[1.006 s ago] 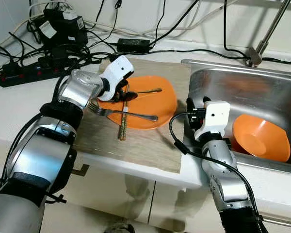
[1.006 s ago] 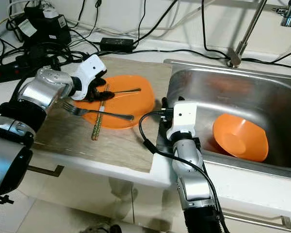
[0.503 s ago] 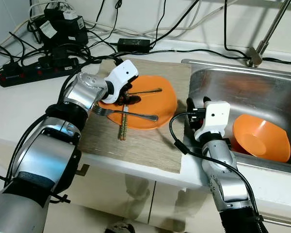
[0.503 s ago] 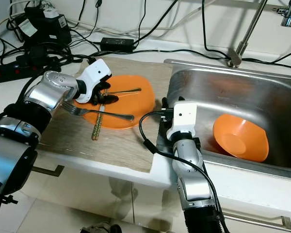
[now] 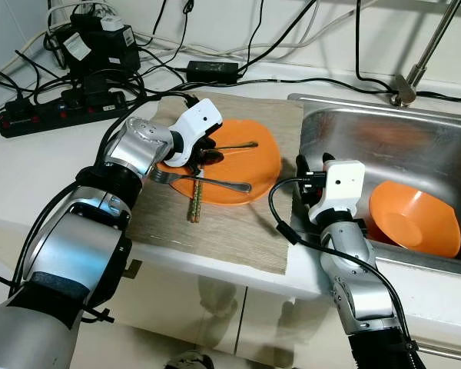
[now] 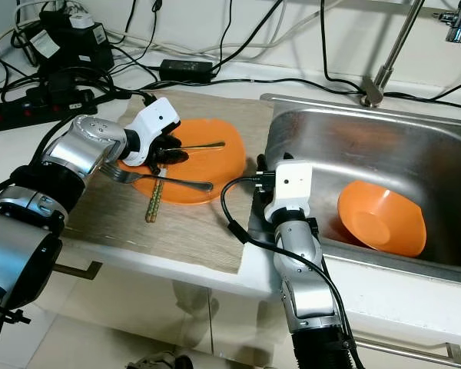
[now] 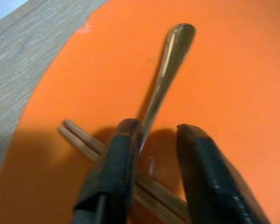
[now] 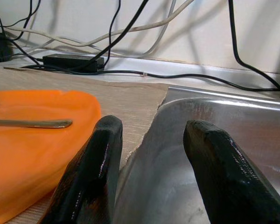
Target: Kitchen organization
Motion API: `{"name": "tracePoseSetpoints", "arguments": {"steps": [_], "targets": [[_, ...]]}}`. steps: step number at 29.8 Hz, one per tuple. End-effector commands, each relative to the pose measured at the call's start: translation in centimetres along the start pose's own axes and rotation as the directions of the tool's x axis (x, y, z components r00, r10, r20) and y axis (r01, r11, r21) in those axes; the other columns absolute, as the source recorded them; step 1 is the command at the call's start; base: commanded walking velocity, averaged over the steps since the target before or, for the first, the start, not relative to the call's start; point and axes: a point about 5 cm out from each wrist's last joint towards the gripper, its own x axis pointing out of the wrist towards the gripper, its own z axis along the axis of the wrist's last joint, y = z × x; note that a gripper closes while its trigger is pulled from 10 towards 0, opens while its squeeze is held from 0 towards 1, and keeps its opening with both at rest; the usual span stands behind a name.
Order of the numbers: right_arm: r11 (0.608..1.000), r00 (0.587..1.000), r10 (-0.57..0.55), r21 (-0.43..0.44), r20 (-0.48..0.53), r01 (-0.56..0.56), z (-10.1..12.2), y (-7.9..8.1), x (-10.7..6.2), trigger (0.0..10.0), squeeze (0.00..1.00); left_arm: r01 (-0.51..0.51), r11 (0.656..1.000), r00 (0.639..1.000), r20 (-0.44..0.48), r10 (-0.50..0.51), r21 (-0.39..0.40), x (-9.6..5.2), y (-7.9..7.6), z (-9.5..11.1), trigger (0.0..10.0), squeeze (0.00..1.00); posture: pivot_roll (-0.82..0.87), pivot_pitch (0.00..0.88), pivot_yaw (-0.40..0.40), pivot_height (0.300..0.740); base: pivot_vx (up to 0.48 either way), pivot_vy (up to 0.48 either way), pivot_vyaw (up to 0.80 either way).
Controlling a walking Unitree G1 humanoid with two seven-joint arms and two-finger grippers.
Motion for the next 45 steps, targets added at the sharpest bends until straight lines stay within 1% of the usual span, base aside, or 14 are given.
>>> {"name": "tracePoseSetpoints", "arguments": {"steps": [1, 2, 3, 8, 9, 10, 15, 21, 23, 25, 26, 27, 41, 45], "targets": [[1.0, 1.0, 0.0, -0.007, 0.01, 0.0, 0.4, -0.1, 0.0, 10.0, 0.0, 0.002, 1.0, 1.0, 0.005, -0.002, -0.016, -0.2, 0.2, 0.3, 0.0, 0.72, 0.03, 0.0, 0.017, 0.74, 0.0, 0.0, 0.0], [1.0, 1.0, 0.0, -0.007, 0.01, 0.0, 0.4, -0.1, 0.0, 10.0, 0.0, 0.002, 1.0, 1.0, 0.005, -0.002, -0.016, -0.2, 0.2, 0.3, 0.0, 0.72, 0.03, 0.0, 0.017, 0.74, 0.0, 0.0, 0.0], [1.0, 1.0, 0.0, -0.006, 0.01, 0.0, 0.4, -0.1, 0.0, 10.0, 0.0, 0.002, 1.0, 1.0, 0.011, -0.002, -0.018, -0.2, 0.2, 0.4, 0.0, 1.0, 0.03, 0.001, 0.016, 0.74, 0.0, 0.0, 0.0], [1.0, 1.0, 0.0, -0.006, 0.009, 0.0, 0.4, -0.1, 0.0, 10.0, 0.0, 0.005, 0.999, 0.999, 0.038, -0.003, -0.035, -0.2, 0.2, 0.7, 0.0, 1.0, 0.03, 0.006, 0.016, 0.74, 0.0, 0.0, 0.0], [1.0, 1.0, 0.0, -0.005, 0.009, 0.0, 0.4, -0.2, 0.0, 10.0, 0.0, 0.002, 0.999, 0.999, 0.043, -0.001, -0.037, -0.3, 0.3, 0.8, 0.0, 0.42, 0.03, 0.006, 0.015, 0.74, 0.0, 0.0, 0.0], [1.0, 1.0, 0.0, -0.006, 0.008, 0.0, 0.4, -0.1, 0.0, 10.0, 0.0, 0.002, 0.999, 0.999, 0.05, 0.0, -0.042, -0.3, 0.3, 0.9, 0.0, 0.0, 0.03, 0.008, 0.014, 0.74, 0.0, 0.0, 0.0], [1.0, 1.0, 0.0, -0.008, 0.005, 0.0, 0.4, -0.3, -0.1, 10.0, 0.0, -0.014, 0.998, 0.995, 0.095, 0.02, -0.064, -0.6, 0.6, 1.7, 0.0, 0.0, 0.03, 0.012, 0.01, 0.74, 0.0, 0.0, 0.0], [1.0, 1.0, 0.002, -0.01, 0.002, -0.002, 0.3, -0.3, -0.2, 10.0, 0.0, -0.043, 0.996, 0.985, 0.161, 0.056, -0.079, -1.6, 1.5, 3.2, 0.0, 0.0, 0.03, 0.009, 0.007, 0.74, 0.0, 0.0, 0.0], [1.0, 1.0, 0.006, -0.01, 0.001, -0.006, 0.3, -0.2, -0.1, 10.0, 0.0, -0.053, 0.997, 0.982, 0.178, 0.063, -0.061, -2.0, 1.8, 3.7, 0.0, 0.0, 0.03, 0.007, 0.006, 0.74, 0.0, 0.0, 0.0], [1.0, 1.0, 0.008, -0.009, 0.001, -0.008, 0.3, -0.2, -0.1, 10.0, 0.0, -0.076, 0.996, 0.984, 0.158, 0.082, -0.041, -2.0, 1.9, 3.6, 0.0, 0.0, 0.03, 0.007, 0.005, 0.74, 0.0, 0.0, 0.0], [1.0, 1.0, 0.009, -0.009, 0.0, -0.009, 0.3, -0.1, -0.1, 10.0, 0.0, -0.084, 0.996, 0.985, 0.15, 0.089, -0.039, -2.0, 1.9, 3.6, 4.4, 0.0, 0.04, 0.006, 0.005, 0.74, 0.0, 0.0, 0.0], [1.0, 1.0, 0.012, -0.009, 0.0, -0.012, 0.3, -0.1, -0.1, 10.0, 0.0, -0.091, 0.995, 0.986, 0.136, 0.096, -0.042, -2.0, 2.0, 3.3, 10.0, 1.0, 0.04, 0.005, 0.005, 0.74, 0.0, 0.0, 0.0], [1.0, 1.0, 0.002, -0.009, 0.002, -0.002, 0.4, -0.4, -0.1, 10.0, 0.0, -0.035, 0.999, 0.997, 0.066, 0.033, 0.028, -2.1, 1.7, 2.4, 10.0, 1.0, 0.03, 0.0, 0.011, 0.74, 0.0, 0.0, 0.0], [1.0, 1.0, 0.001, -0.009, 0.003, -0.001, 0.4, -0.4, -0.1, 10.0, 0.0, -0.02, 0.999, 0.998, 0.063, 0.018, 0.026, -1.9, 1.5, 2.3, 10.0, 1.0, 0.03, 0.0, 0.012, 0.74, 0.0, 0.0, 0.0]]}}
